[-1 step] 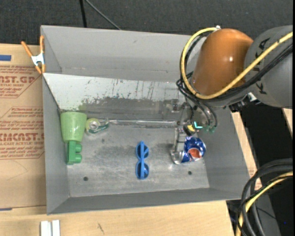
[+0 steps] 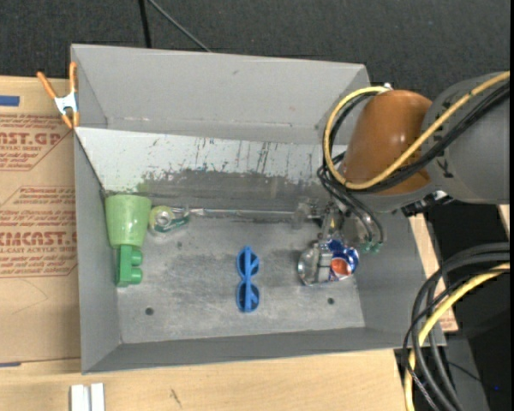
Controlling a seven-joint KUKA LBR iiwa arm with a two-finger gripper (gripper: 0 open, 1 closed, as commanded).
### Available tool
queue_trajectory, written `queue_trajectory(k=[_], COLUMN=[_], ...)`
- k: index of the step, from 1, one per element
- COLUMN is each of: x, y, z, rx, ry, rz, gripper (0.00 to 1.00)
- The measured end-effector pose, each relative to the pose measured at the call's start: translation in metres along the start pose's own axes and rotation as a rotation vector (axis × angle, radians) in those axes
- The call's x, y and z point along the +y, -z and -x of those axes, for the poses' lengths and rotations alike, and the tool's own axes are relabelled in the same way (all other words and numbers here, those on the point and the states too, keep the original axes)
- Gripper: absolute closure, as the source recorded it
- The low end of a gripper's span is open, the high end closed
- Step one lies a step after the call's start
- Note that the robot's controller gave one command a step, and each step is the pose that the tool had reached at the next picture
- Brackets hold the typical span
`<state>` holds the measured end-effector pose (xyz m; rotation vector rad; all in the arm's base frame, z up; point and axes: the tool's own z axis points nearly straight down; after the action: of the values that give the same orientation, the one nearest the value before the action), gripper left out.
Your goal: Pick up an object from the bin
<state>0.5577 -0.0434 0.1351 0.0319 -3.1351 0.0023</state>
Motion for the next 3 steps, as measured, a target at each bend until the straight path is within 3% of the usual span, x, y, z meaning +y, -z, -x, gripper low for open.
queue_trajectory(k=[1, 2, 3], x=[-0.063, -0.095, -0.096], y=[-0.046, -0.066, -0.064], z=[0.01, 0.007, 0.008], rx=[-0.004, -0.008, -0.011], ry=[-0.12, -0.066, -0.066], rz=[0.001, 0.003, 0.001], gripper=[0.0, 0.0, 1.0])
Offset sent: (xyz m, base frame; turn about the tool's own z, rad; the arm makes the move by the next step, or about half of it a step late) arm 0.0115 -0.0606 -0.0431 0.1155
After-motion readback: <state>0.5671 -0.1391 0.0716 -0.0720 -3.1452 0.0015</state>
